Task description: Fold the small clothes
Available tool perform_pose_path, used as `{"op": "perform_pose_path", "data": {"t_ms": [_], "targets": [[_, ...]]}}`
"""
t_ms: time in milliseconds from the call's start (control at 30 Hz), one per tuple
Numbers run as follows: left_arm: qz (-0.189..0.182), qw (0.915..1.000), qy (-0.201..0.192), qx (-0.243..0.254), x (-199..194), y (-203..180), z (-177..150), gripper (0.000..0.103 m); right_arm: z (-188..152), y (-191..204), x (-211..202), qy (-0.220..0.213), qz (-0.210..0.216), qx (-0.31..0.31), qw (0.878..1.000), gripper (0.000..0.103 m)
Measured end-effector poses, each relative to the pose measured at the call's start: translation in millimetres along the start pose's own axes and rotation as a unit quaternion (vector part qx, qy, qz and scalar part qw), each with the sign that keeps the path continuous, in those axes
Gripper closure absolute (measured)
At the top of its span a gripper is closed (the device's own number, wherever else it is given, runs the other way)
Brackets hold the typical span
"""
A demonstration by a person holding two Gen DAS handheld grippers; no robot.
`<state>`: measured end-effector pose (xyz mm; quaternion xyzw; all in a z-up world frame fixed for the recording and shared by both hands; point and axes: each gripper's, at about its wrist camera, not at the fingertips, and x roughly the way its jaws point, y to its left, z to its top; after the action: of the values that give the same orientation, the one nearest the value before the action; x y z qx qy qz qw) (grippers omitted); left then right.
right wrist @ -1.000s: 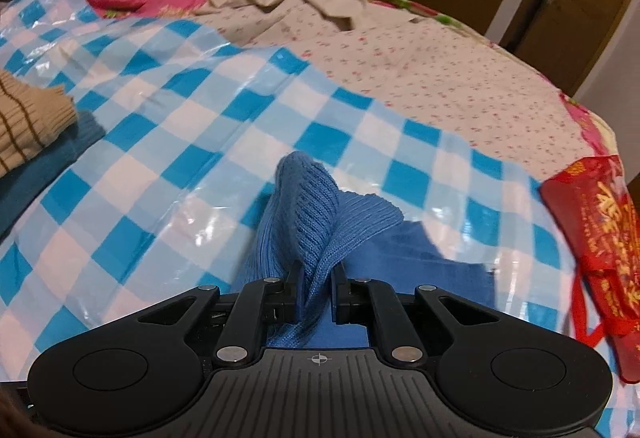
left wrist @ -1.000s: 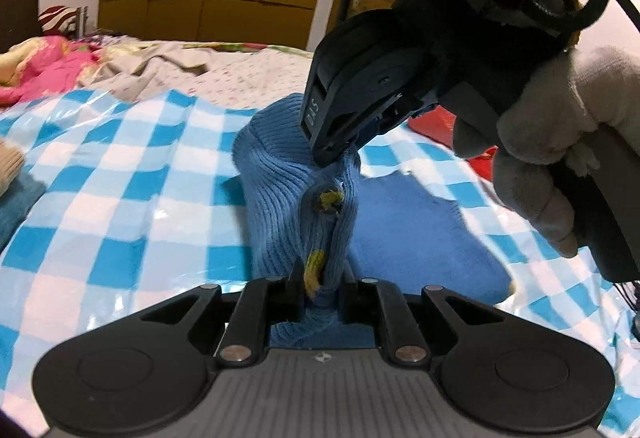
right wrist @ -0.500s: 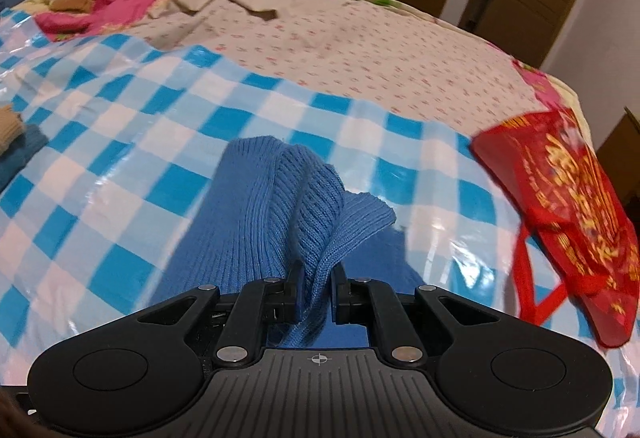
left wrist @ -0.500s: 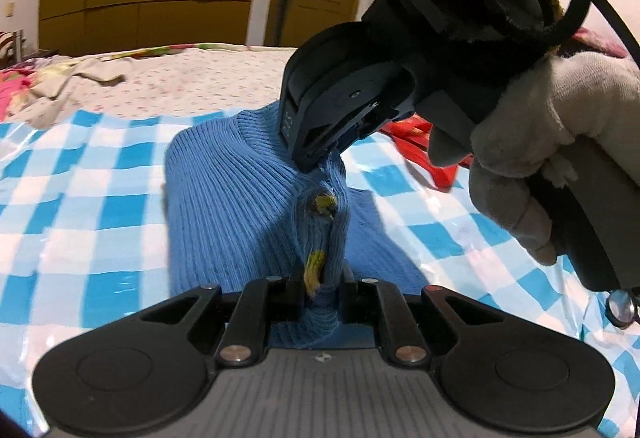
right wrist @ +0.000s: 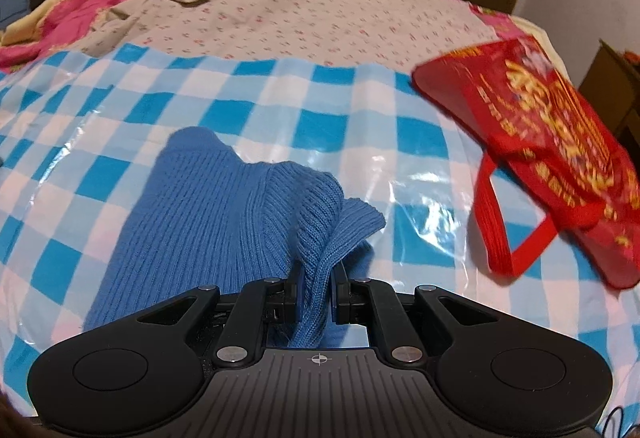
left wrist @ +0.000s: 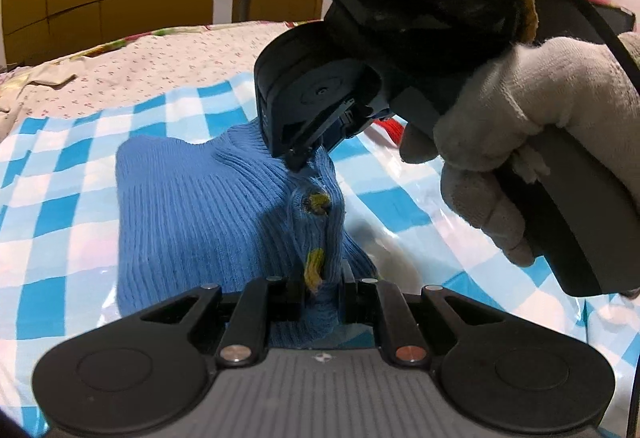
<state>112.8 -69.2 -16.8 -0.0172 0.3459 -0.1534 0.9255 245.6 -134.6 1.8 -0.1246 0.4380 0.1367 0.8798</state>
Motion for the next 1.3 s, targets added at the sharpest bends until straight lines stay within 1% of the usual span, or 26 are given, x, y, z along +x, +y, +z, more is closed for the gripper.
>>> {"op": "perform_pose_path", "data": {"t_ms": [67,133,200,267,367,500,600,667,733,767,867,967,1033,1100,1167,1267,1300], "targets": [[0.000,0.9999,0.009,0.006,7,-3,-2,0.079,-5,-7,6,0.006,0.000,0.015,1.000,0.093],[0.000,0.9998,0.019,0.010,11,-5,-4,0.079,-8,-15,11,0.012,0.010,0.038,0.999,0.091],[-0.002,0.9996,0.025,0.013,12,-6,-6,0.079,-9,-22,14,0.014,0.016,0.056,0.998,0.087],[-0.004,0.9995,0.028,0.015,10,-5,-8,0.073,-10,-27,13,0.013,0.016,0.064,0.998,0.084],[-0.012,0.9993,0.035,0.005,7,3,-11,0.069,-11,-34,8,0.005,0.004,0.068,0.998,0.084],[-0.019,0.9992,0.034,0.000,-3,8,-18,0.069,-12,-42,0,-0.011,-0.011,0.081,0.997,0.084],[-0.019,0.9994,0.028,-0.001,-17,15,-24,0.069,-16,-43,-12,-0.035,-0.016,0.084,0.996,0.084],[-0.024,0.9994,0.024,-0.007,-25,20,-27,0.068,-19,-38,-20,-0.047,-0.002,0.079,0.996,0.084],[-0.030,0.9994,0.018,-0.009,-33,25,-30,0.068,-26,-32,-27,-0.051,0.026,0.076,0.995,0.084],[-0.028,0.9995,0.013,-0.006,-37,26,-34,0.068,-30,-29,-31,-0.051,0.039,0.071,0.995,0.084],[-0.010,0.9999,0.002,0.006,-48,27,-41,0.068,-45,-22,-41,-0.043,0.056,0.065,0.995,0.084],[-0.001,1.0000,0.001,-0.001,-49,34,-43,0.068,-63,-25,-52,-0.033,0.079,0.084,0.993,0.084],[0.005,1.0000,0.001,-0.008,-46,38,-41,0.068,-73,-27,-58,-0.022,0.094,0.093,0.991,0.078],[0.013,0.9998,-0.001,-0.012,-47,42,-41,0.068,-83,-26,-61,-0.014,0.105,0.094,0.990,0.065],[0.020,0.9997,-0.004,-0.017,-45,45,-39,0.068,-89,-22,-61,-0.007,0.108,0.090,0.990,0.062],[0.033,0.9992,-0.011,-0.022,-44,50,-35,0.068,-95,-18,-51,0.004,0.116,0.095,0.989,0.062],[0.037,0.9989,-0.014,-0.025,-44,52,-33,0.068,-96,-17,-47,0.004,0.113,0.098,0.989,0.064]]}}
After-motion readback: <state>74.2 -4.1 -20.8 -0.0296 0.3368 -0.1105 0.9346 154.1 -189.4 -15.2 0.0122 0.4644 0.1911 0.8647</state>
